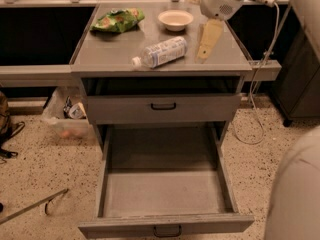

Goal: Place blue plastic bottle into middle drawer

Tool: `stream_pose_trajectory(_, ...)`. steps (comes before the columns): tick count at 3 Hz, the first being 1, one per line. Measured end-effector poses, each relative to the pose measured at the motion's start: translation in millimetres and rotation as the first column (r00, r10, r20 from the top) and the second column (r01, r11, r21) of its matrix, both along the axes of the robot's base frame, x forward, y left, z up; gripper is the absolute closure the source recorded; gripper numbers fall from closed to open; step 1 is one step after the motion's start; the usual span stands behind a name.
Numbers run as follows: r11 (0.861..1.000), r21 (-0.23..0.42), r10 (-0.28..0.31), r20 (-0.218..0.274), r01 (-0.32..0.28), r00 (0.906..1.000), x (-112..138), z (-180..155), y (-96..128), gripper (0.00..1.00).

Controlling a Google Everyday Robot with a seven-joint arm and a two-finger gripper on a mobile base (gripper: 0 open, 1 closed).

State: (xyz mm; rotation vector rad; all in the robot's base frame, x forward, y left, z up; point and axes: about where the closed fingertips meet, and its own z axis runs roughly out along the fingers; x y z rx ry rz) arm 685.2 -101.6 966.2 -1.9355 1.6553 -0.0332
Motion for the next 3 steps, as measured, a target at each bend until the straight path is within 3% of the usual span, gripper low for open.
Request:
stream_pose_trajectory(2,0.995,0.028,0.099,0.000,-0.099,0.9951,49,-43,62,0.00)
stream_pose_trajectory(3,0.989,0.019,0.144,-0.005,-0.144,0.9895,57,-51,92,0.00)
